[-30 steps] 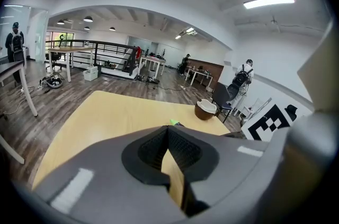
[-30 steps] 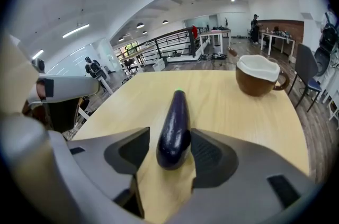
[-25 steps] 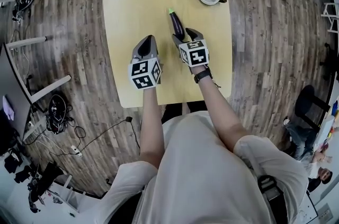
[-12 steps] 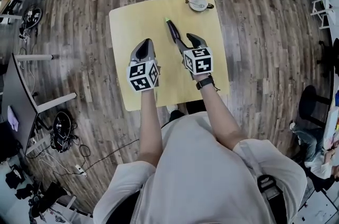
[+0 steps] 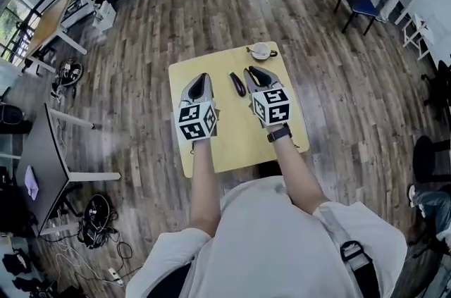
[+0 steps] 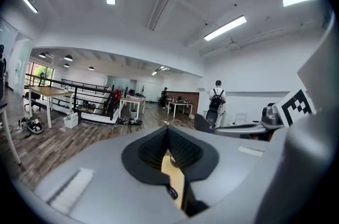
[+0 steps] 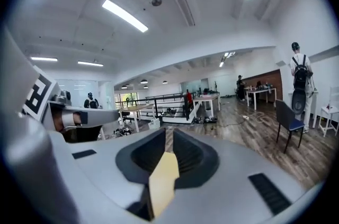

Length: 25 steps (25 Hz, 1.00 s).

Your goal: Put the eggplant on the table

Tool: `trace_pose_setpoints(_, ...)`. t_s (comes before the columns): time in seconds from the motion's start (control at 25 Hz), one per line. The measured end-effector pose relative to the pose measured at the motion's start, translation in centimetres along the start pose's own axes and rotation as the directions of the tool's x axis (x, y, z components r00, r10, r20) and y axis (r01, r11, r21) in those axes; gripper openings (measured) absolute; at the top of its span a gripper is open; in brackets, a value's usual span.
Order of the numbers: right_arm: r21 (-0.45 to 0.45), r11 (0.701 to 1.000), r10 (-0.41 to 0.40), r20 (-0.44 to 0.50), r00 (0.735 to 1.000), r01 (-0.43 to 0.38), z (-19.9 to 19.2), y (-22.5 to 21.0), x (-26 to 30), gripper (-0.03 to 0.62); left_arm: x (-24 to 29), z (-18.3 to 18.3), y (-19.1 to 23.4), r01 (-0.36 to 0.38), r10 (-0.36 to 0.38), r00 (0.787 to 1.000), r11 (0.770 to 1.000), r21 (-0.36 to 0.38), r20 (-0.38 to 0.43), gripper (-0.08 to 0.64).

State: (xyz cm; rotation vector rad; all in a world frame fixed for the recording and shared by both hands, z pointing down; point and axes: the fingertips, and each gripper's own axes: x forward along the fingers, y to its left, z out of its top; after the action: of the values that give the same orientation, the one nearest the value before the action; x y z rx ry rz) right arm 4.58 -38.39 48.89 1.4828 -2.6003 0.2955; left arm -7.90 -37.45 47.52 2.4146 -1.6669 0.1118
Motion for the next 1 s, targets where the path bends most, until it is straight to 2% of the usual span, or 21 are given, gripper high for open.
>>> trace_pose_setpoints(0.2,-0.028,0.999,-0.033,0.106,0.994,0.036,4.2,1.7,-4.3,0.012,-2.6,5.1,-3.3,0.043,-0.049,0.995,0.997,0.07,0.086,0.009)
trace_pose_setpoints(0.32,-0.058,0.997,-0.039,0.158,0.987,0.048,7.3,2.7,-5.4,0.012,-4.4,8.2,-3.8,0.039,-0.054,0.987,0.994,0.102,0.149,0.009)
trace_pose_setpoints(0.52,-0.108,0.992,-0.044,0.228,0.973,0.07,10.5,4.7,-7.9,0.011,-7.8,11.1,-4.2,0.021,-0.052,0.974,0.99,0.142,0.22,0.009)
trace_pose_setpoints(0.84,-0.13,0.987,-0.052,0.302,0.952,0.096,12.7,6.8,-12.1,0.011,-13.1,11.8,-4.6,-0.005,-0.034,0.959,0.991,0.135,0.283,0.009)
trace_pose_setpoints(1.0,-0.134,0.987,-0.039,0.309,0.95,0.084,12.3,8.2,-13.3,0.011,-14.7,10.3,-5.4,0.031,-0.064,0.96,0.992,0.125,0.274,0.009)
